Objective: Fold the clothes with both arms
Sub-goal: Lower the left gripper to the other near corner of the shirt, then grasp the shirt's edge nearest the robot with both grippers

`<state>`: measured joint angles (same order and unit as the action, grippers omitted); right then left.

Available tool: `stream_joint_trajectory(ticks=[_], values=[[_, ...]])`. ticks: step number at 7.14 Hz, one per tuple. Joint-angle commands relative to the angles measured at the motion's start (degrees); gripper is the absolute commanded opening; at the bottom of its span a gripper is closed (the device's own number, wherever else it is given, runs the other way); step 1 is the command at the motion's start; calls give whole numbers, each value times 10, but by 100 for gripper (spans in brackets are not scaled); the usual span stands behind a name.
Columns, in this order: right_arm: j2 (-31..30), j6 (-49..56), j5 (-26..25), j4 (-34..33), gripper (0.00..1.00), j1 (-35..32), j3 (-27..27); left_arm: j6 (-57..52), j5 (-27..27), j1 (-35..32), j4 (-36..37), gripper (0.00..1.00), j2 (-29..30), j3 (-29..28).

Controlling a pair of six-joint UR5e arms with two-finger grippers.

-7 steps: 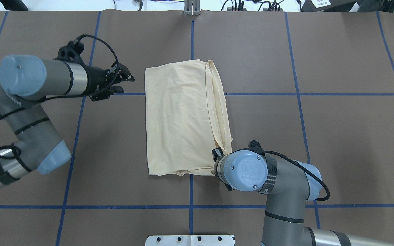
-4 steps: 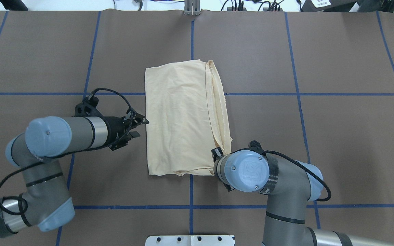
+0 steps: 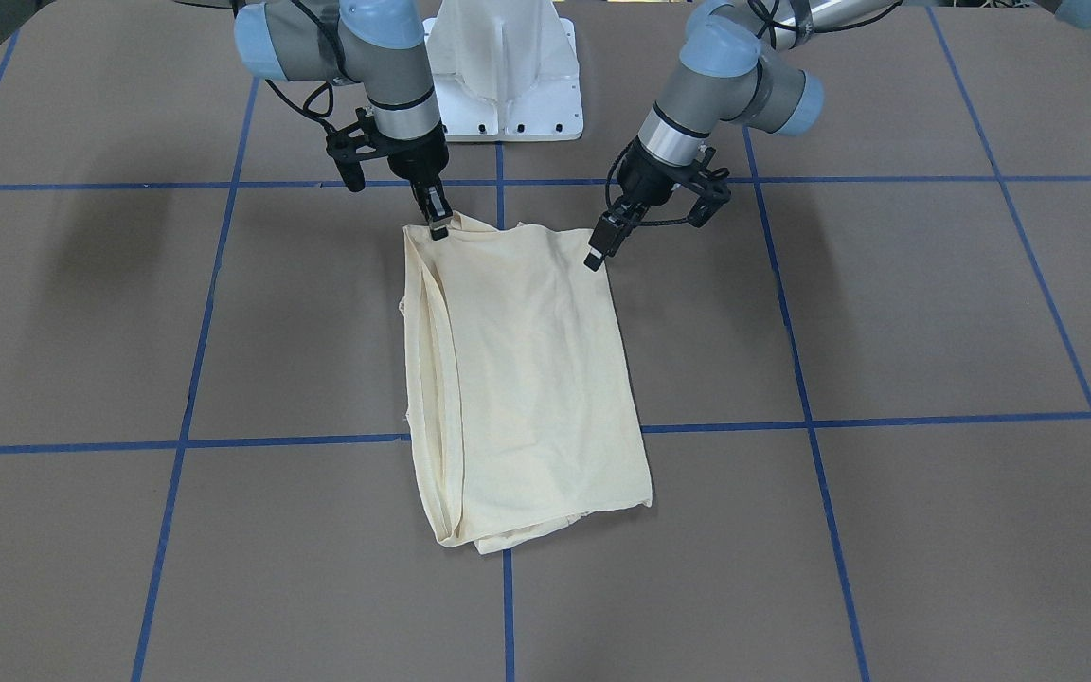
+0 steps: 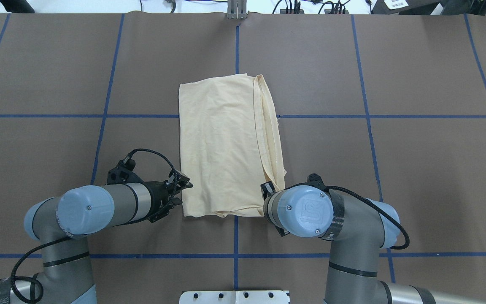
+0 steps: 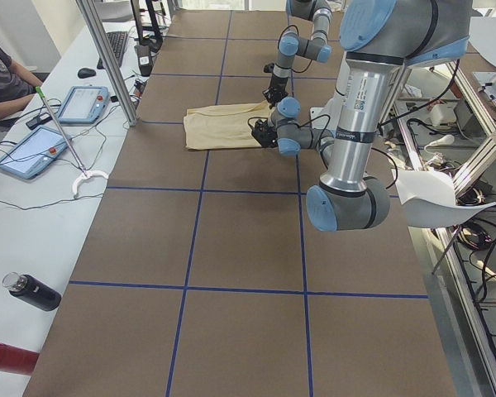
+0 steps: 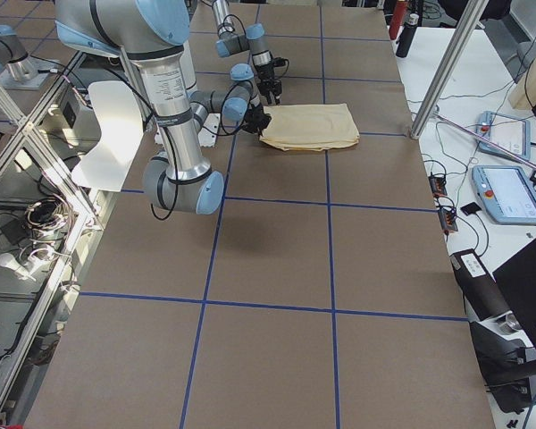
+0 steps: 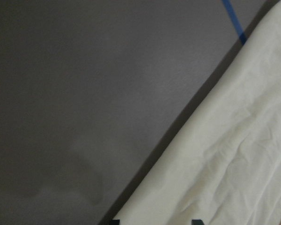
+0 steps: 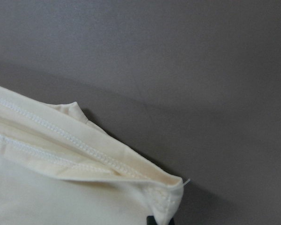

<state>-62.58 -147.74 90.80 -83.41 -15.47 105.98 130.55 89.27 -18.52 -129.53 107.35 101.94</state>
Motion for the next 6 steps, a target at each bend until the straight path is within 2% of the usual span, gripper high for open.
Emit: stream_joint_trajectory(ticks=[1,4,5,6], values=[[0,0,0,0,0,-1,3,3,-1,21,57,59,0,25],[-1,0,-2,0,0,-1,2,12,-4,37,60,59,0,22],[-1,0,-2,0,0,-1,2,15,-4,41,60,56,-1,22],[-1,0,-2,0,0,-1,2,19,-4,41,60,44,0,22]])
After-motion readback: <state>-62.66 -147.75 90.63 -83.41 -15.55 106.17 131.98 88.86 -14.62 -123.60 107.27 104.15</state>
